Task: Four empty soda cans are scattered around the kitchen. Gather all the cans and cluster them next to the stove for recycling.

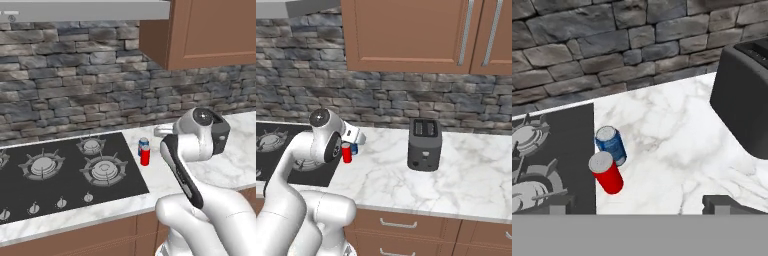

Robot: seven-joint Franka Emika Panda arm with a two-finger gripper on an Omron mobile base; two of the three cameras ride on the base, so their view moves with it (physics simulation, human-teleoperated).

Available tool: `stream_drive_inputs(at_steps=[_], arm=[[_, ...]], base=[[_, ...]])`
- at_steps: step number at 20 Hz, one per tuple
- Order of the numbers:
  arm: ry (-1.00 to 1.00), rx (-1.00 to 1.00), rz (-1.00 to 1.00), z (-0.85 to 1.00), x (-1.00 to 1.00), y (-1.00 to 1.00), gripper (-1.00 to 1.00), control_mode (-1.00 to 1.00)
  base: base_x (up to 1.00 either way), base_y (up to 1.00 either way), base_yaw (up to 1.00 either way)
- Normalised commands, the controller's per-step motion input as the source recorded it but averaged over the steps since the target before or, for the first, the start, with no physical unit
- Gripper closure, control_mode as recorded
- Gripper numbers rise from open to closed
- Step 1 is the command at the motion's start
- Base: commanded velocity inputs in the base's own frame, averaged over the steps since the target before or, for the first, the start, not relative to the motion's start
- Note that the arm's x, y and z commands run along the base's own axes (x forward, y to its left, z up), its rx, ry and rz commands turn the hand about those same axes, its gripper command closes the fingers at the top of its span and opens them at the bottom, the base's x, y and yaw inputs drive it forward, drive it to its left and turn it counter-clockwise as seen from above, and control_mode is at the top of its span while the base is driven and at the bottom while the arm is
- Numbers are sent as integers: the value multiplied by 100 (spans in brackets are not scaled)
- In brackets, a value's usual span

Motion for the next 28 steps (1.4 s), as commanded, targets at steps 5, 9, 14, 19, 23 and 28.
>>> stream_drive_inputs(at_steps=[5, 9, 14, 19, 23, 28], arm=[[7, 0, 0, 13, -39, -10, -100, -100], [11, 0, 0, 0, 0, 1, -100, -100], [2, 0, 0, -1, 0, 1, -100, 100], [0, 0, 0, 0, 0, 0, -100, 100], [0, 0, 0, 0, 0, 0, -100, 100], [0, 0, 0, 0, 0, 0, -100, 100]], base=[[0, 0, 0], [0, 0, 0], [-37, -3, -1], [-91, -29, -24], [-9, -29, -67], [0, -29, -82]])
